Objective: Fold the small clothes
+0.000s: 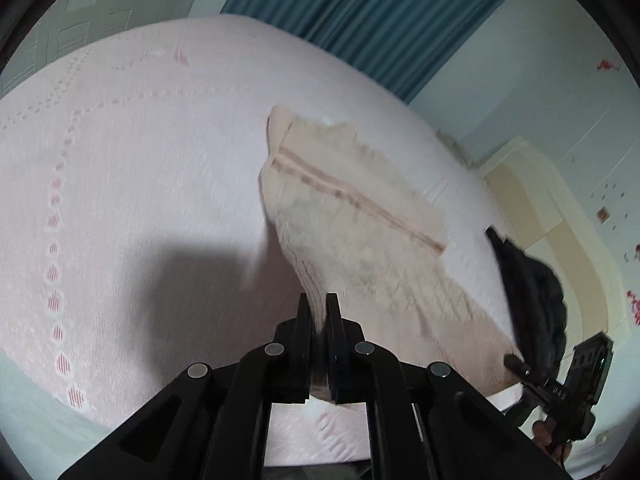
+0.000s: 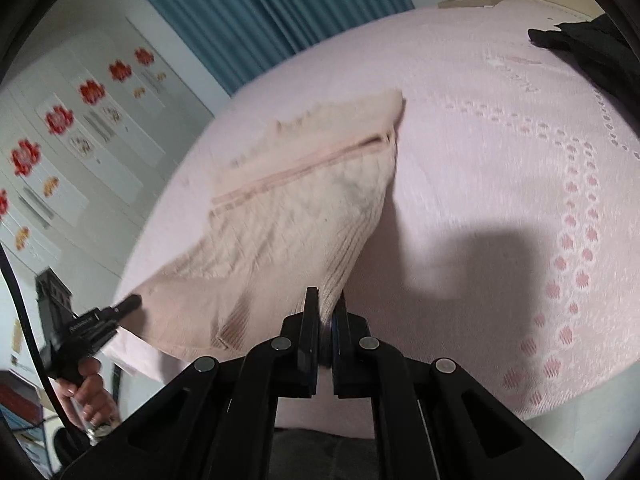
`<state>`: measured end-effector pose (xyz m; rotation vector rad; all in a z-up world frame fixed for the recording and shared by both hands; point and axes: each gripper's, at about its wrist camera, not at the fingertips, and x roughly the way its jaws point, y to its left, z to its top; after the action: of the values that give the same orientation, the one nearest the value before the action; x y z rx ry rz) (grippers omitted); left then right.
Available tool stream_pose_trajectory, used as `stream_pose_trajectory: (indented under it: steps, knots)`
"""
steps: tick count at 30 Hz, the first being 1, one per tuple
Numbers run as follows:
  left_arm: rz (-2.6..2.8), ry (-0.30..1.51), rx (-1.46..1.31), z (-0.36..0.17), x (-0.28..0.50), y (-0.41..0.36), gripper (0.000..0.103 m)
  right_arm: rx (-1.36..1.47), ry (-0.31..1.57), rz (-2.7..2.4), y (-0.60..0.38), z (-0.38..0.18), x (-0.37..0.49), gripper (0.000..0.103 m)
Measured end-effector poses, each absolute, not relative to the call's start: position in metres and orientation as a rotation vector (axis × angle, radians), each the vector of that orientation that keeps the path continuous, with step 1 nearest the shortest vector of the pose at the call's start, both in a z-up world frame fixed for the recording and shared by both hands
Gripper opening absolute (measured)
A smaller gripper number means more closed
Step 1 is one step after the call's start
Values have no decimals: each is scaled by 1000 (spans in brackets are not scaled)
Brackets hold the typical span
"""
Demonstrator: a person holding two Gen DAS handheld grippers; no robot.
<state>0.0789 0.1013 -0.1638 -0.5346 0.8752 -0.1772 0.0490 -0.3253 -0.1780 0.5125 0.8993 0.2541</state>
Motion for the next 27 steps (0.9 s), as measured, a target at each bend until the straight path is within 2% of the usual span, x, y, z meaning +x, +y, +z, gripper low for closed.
stream_pose_trajectory:
  steps: [14,21,27]
  knots:
    - [-117,786,-528,-110,157,97,6,662,795,218,-343,-127,126,5]
    - [-74,777,-454,-106,220,86,6,639,770,174,-341,-122,189,5]
    - [-71,796,-398,-120,274,77,6,641,777,144,-339,-140,247,5]
